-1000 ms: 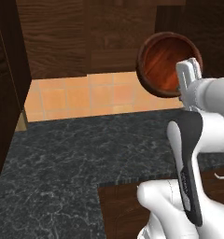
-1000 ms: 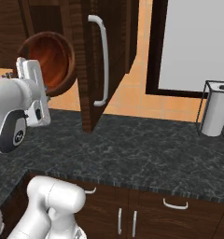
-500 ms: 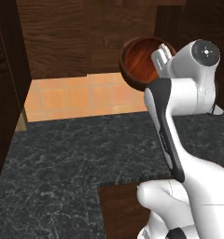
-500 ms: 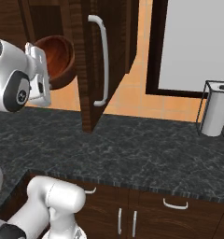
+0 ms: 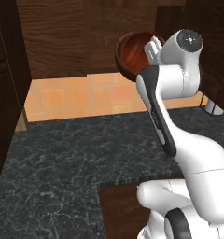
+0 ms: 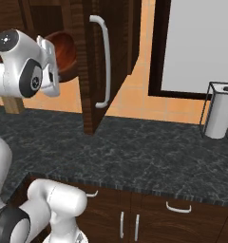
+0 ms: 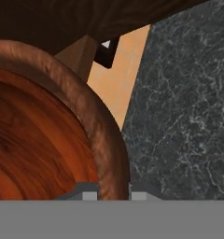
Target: Pick up the bowls on the counter and stack them on top of one another in the open cabinet. Place the smaller bowl on top of the larger bowl.
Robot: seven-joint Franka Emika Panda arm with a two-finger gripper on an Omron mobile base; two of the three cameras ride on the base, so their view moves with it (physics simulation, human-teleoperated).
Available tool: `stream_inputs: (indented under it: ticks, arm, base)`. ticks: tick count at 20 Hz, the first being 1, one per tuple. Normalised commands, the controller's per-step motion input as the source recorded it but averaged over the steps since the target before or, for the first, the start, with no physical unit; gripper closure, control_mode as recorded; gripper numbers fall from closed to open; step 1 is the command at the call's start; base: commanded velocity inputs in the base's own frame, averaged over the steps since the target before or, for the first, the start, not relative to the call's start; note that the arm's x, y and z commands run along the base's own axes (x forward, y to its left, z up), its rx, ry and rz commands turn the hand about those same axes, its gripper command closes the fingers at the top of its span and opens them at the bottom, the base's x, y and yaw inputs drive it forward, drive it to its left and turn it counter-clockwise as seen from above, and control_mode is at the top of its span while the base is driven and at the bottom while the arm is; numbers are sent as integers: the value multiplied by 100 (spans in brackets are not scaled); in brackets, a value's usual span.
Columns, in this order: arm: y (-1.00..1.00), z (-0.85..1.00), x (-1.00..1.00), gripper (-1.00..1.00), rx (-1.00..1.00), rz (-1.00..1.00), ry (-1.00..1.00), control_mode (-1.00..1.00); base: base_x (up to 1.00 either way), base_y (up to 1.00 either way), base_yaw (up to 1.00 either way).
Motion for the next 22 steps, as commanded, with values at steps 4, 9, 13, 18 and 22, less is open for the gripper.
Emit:
stream_inputs:
  ticks: [4,9,13,18,22]
  arm:
    - [0,0,98,100,0,-1,3,-100]
    - [3,0,90,100,0,-1,4,-100]
    - [13,0,89,100,-1,-2,4,-100]
    - [13,0,84,100,0,-3,4,-100]
    - [9,0,77,100,0,-4,6,-100]
  base:
    - [0,0,0]
    - [0,0,0]
    - [0,0,0]
    - [0,0,0]
    - [0,0,0]
